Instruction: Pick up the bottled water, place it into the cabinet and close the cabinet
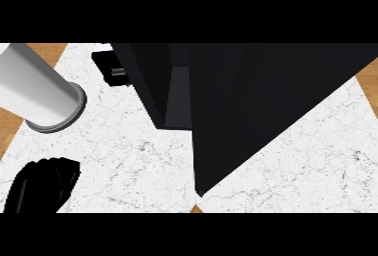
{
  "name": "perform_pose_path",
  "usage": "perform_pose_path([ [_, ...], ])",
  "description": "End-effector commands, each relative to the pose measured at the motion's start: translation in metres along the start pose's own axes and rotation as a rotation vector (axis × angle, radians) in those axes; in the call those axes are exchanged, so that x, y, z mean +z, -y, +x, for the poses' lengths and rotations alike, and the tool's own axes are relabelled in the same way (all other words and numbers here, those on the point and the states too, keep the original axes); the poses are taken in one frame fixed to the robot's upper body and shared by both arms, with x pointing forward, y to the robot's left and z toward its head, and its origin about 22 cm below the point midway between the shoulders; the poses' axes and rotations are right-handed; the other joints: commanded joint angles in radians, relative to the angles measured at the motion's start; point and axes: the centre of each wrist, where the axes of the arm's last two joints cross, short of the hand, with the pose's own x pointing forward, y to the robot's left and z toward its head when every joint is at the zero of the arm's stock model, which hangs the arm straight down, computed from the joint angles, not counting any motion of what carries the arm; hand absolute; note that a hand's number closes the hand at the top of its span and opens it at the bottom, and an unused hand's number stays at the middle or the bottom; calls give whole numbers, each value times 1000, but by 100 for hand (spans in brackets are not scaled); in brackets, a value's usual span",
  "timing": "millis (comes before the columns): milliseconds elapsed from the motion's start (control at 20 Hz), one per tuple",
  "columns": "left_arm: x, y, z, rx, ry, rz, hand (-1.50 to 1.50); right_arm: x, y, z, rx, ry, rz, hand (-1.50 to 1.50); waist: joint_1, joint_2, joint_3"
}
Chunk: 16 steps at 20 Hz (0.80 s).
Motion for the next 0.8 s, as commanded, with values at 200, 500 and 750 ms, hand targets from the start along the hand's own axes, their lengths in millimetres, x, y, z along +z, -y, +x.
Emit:
perform_pose_path([
  [200,10,-12,11,-9,-8,-25,150,-94,4,-10,-120,-31,-177,150,24,11,2],
  [500,14,-40,23,-3,1,6,150,-147,40,-35,-224,-84,-118,150,-6,9,4],
  [750,19,-51,36,-6,19,-5,150,-179,88,-57,-264,-153,-111,150,-5,8,4],
])
